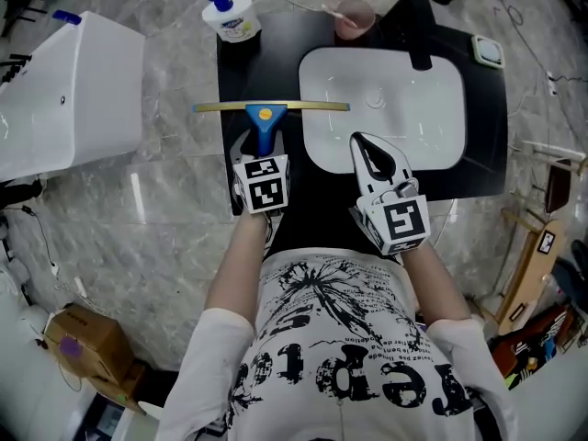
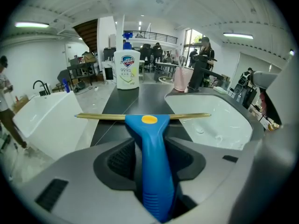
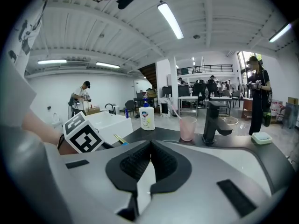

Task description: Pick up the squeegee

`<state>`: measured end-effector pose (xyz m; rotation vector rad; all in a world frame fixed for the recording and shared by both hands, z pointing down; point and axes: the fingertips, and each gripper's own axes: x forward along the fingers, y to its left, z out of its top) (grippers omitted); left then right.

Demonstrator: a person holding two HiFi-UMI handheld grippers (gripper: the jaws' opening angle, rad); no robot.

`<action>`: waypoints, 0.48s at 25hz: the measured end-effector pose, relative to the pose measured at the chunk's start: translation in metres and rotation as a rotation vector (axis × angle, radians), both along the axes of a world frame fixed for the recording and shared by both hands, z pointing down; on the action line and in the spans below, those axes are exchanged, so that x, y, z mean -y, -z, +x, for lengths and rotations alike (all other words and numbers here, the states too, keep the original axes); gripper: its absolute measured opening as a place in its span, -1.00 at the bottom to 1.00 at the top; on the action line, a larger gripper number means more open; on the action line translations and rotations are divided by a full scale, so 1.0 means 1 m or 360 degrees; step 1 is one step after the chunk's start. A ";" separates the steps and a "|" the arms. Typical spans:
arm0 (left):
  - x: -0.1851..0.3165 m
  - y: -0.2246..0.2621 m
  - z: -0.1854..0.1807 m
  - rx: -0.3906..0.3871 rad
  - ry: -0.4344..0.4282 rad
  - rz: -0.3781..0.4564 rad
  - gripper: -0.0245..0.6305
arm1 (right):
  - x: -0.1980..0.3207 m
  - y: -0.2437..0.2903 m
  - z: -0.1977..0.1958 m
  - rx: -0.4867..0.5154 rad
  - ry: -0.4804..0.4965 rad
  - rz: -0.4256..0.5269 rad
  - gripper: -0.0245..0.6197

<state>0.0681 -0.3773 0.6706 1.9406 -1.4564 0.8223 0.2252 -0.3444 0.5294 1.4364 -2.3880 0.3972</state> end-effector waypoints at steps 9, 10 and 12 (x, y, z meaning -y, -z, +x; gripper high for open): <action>-0.003 0.012 -0.001 -0.0033 0.0038 -0.0058 -0.50 | 0.006 0.012 0.009 0.0016 0.0020 -0.0011 -0.88; -0.004 0.016 0.000 -0.0038 0.0043 -0.0054 -0.50 | 0.006 0.014 0.010 0.0013 0.0026 -0.0008 -0.88; -0.005 0.026 0.002 -0.0048 0.0036 -0.0027 -0.50 | 0.008 0.021 0.011 0.0012 0.0033 0.0007 -0.88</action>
